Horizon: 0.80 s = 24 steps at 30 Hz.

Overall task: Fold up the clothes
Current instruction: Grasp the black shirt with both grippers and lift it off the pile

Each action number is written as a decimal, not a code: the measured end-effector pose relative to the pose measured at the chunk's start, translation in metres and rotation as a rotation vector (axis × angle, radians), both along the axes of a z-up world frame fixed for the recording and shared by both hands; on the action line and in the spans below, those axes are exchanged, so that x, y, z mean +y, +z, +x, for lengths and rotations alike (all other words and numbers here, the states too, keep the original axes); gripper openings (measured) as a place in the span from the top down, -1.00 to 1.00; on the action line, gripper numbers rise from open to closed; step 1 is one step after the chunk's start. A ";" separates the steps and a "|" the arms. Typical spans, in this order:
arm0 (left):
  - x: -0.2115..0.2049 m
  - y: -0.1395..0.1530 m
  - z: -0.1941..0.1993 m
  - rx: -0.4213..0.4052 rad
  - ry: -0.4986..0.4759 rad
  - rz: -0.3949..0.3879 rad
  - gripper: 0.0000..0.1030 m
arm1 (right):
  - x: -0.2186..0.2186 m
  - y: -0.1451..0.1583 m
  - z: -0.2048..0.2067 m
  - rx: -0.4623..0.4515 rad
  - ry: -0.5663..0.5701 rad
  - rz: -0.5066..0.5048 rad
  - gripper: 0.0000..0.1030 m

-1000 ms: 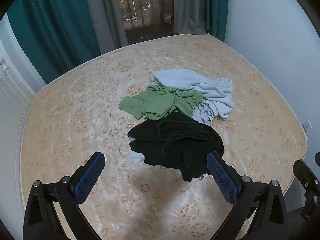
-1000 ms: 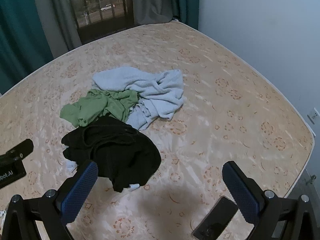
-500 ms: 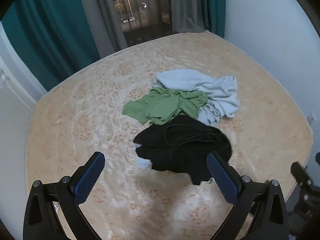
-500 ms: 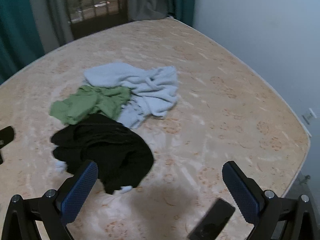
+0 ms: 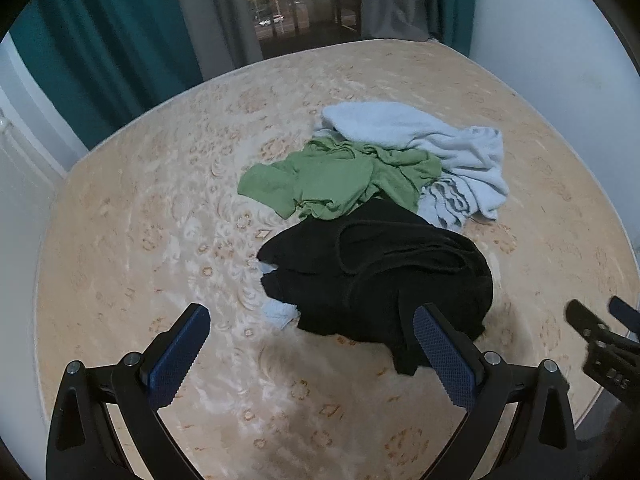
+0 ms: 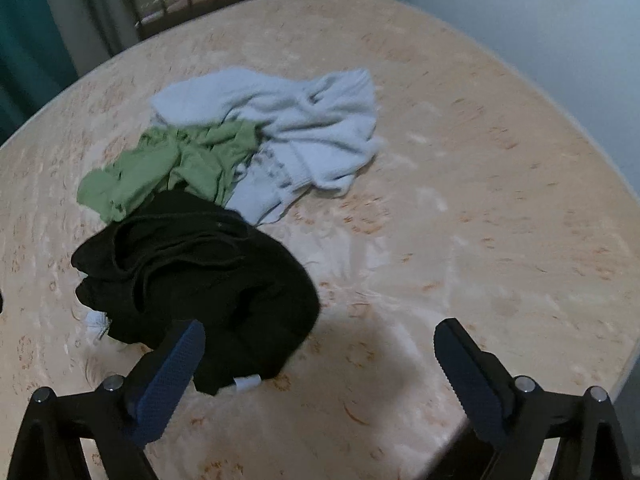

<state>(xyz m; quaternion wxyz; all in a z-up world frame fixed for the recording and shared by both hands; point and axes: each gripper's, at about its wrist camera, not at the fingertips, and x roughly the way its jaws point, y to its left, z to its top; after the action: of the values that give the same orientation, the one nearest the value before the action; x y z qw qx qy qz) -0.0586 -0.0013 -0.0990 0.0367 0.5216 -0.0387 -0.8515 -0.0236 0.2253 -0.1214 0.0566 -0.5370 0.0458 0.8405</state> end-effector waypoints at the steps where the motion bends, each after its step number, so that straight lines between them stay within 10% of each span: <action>1: 0.000 -0.007 -0.007 -0.005 0.003 0.000 -1.00 | -0.002 -0.005 -0.006 -0.002 0.011 0.009 -0.82; 15: 0.014 -0.127 -0.110 -0.165 0.020 0.008 -0.85 | 0.004 -0.048 -0.003 -0.011 0.082 0.011 -0.82; 18: 0.015 -0.150 -0.117 -0.217 0.047 -0.015 -0.42 | 0.004 -0.058 -0.001 -0.030 0.059 -0.031 -0.82; 21: 0.014 -0.167 -0.120 -0.285 0.083 -0.062 0.74 | 0.001 -0.067 0.001 -0.045 0.041 -0.058 -0.81; 24: 0.002 -0.165 -0.113 -0.283 0.150 0.055 0.89 | -0.004 -0.070 0.005 -0.047 0.028 -0.091 -0.81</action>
<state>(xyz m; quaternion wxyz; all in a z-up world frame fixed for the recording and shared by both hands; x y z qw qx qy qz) -0.1712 0.0003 -0.2637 0.0801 0.6385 0.0186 -0.7652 -0.0185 0.2208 -0.1914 0.0213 -0.5591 0.0750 0.8254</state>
